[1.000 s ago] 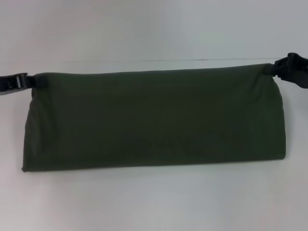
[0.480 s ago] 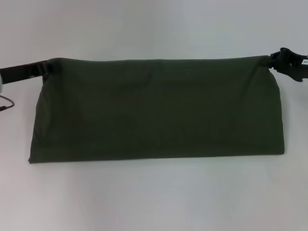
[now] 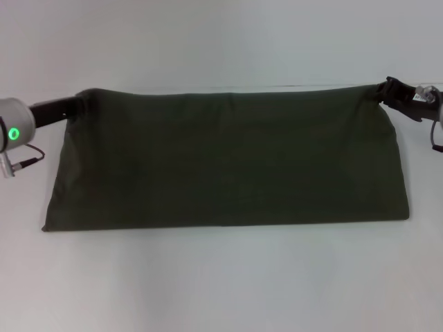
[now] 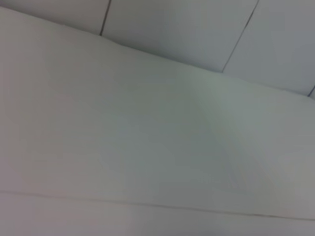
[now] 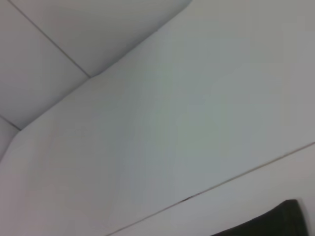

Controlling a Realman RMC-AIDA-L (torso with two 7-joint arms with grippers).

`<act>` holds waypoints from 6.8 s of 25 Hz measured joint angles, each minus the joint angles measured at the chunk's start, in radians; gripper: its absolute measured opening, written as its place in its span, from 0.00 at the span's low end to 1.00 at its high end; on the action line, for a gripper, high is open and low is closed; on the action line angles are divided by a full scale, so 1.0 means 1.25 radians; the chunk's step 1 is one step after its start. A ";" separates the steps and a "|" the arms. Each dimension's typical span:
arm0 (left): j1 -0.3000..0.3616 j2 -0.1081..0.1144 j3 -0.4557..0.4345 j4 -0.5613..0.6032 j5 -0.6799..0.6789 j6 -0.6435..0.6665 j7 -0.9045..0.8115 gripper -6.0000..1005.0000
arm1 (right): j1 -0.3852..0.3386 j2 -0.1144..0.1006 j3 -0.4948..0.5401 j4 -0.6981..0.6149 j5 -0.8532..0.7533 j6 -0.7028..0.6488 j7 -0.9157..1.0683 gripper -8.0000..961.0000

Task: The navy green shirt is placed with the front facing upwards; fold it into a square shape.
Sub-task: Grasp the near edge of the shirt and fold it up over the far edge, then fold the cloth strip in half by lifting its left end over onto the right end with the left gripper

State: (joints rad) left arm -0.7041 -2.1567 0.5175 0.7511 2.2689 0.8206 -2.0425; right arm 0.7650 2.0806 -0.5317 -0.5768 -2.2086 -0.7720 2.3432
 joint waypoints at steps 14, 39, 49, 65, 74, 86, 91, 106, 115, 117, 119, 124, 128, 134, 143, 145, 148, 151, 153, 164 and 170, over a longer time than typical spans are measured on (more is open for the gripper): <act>-0.002 -0.007 0.167 -0.085 -0.081 -0.207 0.003 0.07 | 0.022 0.006 -0.009 0.097 0.085 0.139 -0.121 0.12; 0.011 -0.012 0.173 -0.123 -0.258 -0.314 0.057 0.14 | 0.016 0.007 -0.023 0.121 0.303 0.150 -0.272 0.42; 0.071 -0.005 0.168 -0.076 -0.393 -0.217 0.149 0.40 | -0.031 -0.010 -0.014 0.112 0.368 0.058 -0.297 0.73; 0.108 0.102 -0.097 0.102 0.174 0.425 -0.177 0.79 | -0.141 -0.181 -0.068 0.098 0.127 -0.413 -0.015 0.83; 0.048 0.125 -0.075 0.078 0.338 0.447 -0.225 0.83 | -0.152 -0.178 -0.068 0.072 0.086 -0.434 0.011 0.83; 0.028 0.129 -0.044 0.009 0.360 0.413 -0.227 0.83 | -0.141 -0.176 -0.070 0.071 0.065 -0.414 0.012 0.83; 0.024 0.130 -0.034 -0.006 0.362 0.411 -0.227 0.81 | -0.140 -0.175 -0.070 0.071 0.064 -0.409 0.013 0.83; 0.015 0.131 0.004 -0.024 0.365 0.417 -0.228 0.75 | -0.135 -0.174 -0.070 0.071 0.064 -0.402 0.013 0.83; 0.009 0.131 0.024 -0.026 0.367 0.421 -0.228 0.71 | -0.128 -0.171 -0.070 0.070 0.064 -0.402 0.013 0.82; 0.009 0.130 0.025 -0.026 0.367 0.420 -0.228 0.66 | -0.127 -0.170 -0.070 0.070 0.064 -0.402 0.013 0.82; 0.009 0.130 0.025 -0.026 0.367 0.415 -0.228 0.57 | -0.127 -0.168 -0.070 0.070 0.064 -0.402 0.013 0.82; 0.010 0.130 0.025 -0.025 0.367 0.413 -0.227 0.37 | -0.127 -0.166 -0.070 0.070 0.064 -0.404 0.013 0.82; 0.010 0.129 0.025 -0.025 0.379 0.406 -0.226 0.23 | -0.126 -0.166 -0.070 0.069 0.064 -0.408 0.013 0.82; 0.009 0.127 0.029 -0.025 0.384 0.400 -0.221 0.05 | -0.119 -0.166 -0.071 0.067 0.064 -0.414 0.015 0.82; 0.010 0.124 0.038 -0.022 0.385 0.401 -0.219 0.05 | -0.095 -0.202 -0.121 -0.044 0.004 -0.471 0.227 0.82; 0.011 0.124 0.039 -0.022 0.383 0.401 -0.215 0.05 | -0.070 -0.219 -0.124 -0.049 -0.036 -0.505 0.271 0.82; 0.011 0.124 0.039 -0.022 0.382 0.405 -0.210 0.05 | -0.027 -0.233 -0.124 -0.051 -0.124 -0.533 0.311 0.82; 0.010 0.124 0.039 -0.022 0.379 0.407 -0.209 0.05 | 0.001 -0.227 -0.126 -0.050 -0.205 -0.534 0.327 0.82; 0.010 0.124 0.039 -0.022 0.379 0.407 -0.209 0.05 | 0.012 -0.217 -0.133 -0.046 -0.240 -0.526 0.328 0.82; 0.009 0.122 0.039 -0.024 0.377 0.404 -0.202 0.05 | 0.034 -0.174 -0.194 0.000 -0.300 -0.418 0.334 0.82; 0.007 0.121 0.038 -0.025 0.377 0.403 -0.200 0.05 | 0.036 -0.165 -0.215 0.019 -0.301 -0.374 0.331 0.82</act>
State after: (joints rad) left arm -0.6949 -2.0061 0.5645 0.7193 2.7396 1.3245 -2.2930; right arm 0.8098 1.8742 -0.8007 -0.5527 -2.5845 -1.2394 2.7573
